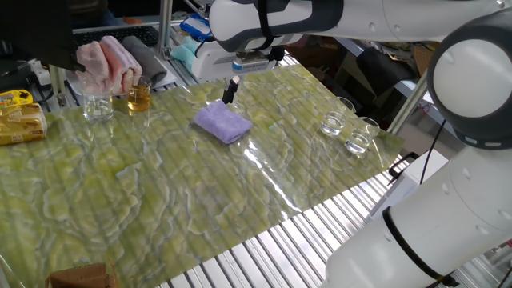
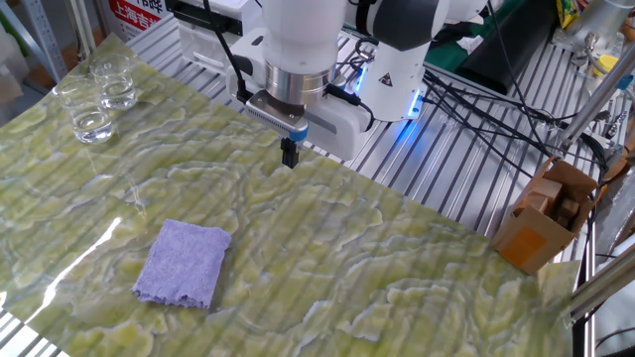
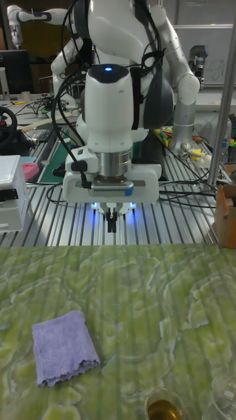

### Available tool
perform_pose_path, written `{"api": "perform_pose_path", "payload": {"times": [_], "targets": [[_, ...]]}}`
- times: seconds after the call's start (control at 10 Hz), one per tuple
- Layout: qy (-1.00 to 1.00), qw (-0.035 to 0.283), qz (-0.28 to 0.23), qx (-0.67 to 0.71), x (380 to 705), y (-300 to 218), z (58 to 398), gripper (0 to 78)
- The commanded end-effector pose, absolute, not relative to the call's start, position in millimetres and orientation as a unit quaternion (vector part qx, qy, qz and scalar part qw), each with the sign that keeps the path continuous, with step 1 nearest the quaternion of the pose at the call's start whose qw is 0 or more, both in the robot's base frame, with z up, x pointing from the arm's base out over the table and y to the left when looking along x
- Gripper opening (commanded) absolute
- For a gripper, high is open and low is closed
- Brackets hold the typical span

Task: Clean the table with a cloth

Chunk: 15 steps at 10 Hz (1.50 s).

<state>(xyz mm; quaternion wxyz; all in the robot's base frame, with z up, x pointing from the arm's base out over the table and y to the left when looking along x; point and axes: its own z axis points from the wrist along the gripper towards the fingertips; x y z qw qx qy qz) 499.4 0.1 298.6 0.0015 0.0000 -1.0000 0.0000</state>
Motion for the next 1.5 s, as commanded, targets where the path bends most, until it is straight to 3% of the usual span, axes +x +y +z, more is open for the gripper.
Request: {"api": "perform_pose_path", "payload": {"times": [0.1,0.9,1.5], "targets": [[-0.976,0.029,-0.040,-0.214,499,0,299,0.0],[-0.983,0.023,-0.033,-0.177,503,0,300,0.0],[-0.984,0.022,-0.034,-0.171,524,-10,303,0.0]]}}
